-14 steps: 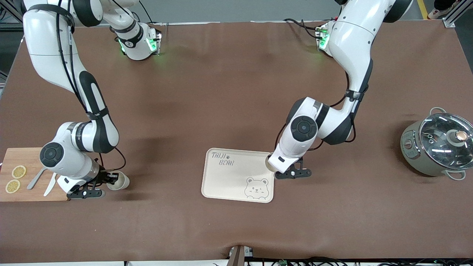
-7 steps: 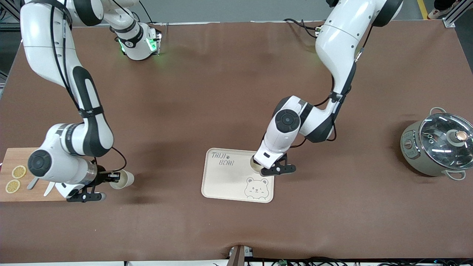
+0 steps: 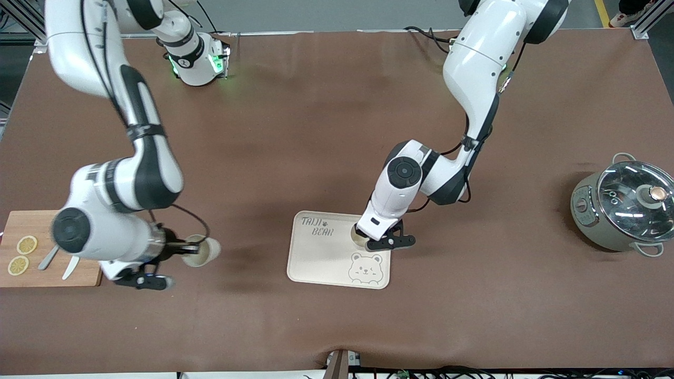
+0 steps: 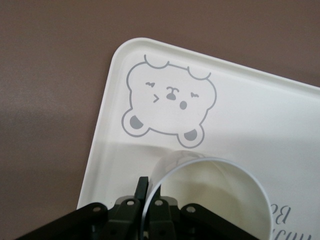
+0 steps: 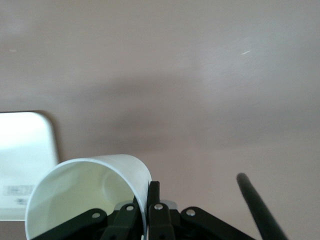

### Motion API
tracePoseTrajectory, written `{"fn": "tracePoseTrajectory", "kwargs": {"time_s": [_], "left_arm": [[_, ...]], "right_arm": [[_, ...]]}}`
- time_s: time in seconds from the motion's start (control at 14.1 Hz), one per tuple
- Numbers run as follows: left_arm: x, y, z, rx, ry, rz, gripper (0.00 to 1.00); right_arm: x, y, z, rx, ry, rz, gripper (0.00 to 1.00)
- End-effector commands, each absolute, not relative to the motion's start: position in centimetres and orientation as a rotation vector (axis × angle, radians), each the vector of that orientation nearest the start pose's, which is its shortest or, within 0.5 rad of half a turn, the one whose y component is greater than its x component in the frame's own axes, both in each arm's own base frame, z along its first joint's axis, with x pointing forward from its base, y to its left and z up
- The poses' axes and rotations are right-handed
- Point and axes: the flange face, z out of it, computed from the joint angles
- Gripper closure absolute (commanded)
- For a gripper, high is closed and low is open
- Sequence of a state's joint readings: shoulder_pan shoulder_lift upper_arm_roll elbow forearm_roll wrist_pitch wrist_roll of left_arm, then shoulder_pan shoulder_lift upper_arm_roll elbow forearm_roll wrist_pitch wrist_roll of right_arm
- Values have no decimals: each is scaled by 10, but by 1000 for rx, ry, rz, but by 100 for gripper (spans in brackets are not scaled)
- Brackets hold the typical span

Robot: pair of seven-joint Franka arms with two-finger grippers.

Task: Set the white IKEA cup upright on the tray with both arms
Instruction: 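Lower the cup onto the tray while the right gripper brings its cup there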

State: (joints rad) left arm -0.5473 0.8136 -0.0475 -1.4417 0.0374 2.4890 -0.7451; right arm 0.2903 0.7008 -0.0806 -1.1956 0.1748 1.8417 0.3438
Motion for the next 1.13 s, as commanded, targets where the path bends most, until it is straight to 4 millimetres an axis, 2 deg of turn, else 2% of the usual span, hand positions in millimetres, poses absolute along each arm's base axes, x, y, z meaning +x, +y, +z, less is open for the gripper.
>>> {"fn": "tracePoseTrajectory", "kwargs": {"time_s": [0.0, 0.14, 0.28, 0.35, 0.5, 0.78, 0.92, 1.06], "left_arm": [[626, -416, 226, -3296, -268, -337, 100], [625, -417, 217, -3297, -288, -334, 100], [621, -423, 209, -3301, -300, -339, 100], [617, -429, 209, -3306, -287, -347, 100], [617, -429, 208, -3304, -287, -345, 100], [616, -429, 208, -3303, -300, -342, 100], [615, -429, 207, -3298, -306, -345, 100], [614, -428, 204, -3293, -295, -340, 100]], "right_arm": [[700, 265, 390, -2994, 424, 85, 100], [688, 315, 395, -2956, 485, 8, 100], [674, 359, 379, -2946, 504, -23, 100], [672, 371, 371, -2930, 526, -46, 100], [671, 384, 359, -2913, 546, -84, 100], [673, 393, 331, -2930, 541, -145, 100], [667, 401, 310, -2979, 503, -193, 100], [665, 401, 295, -2970, 507, -213, 100]]}}
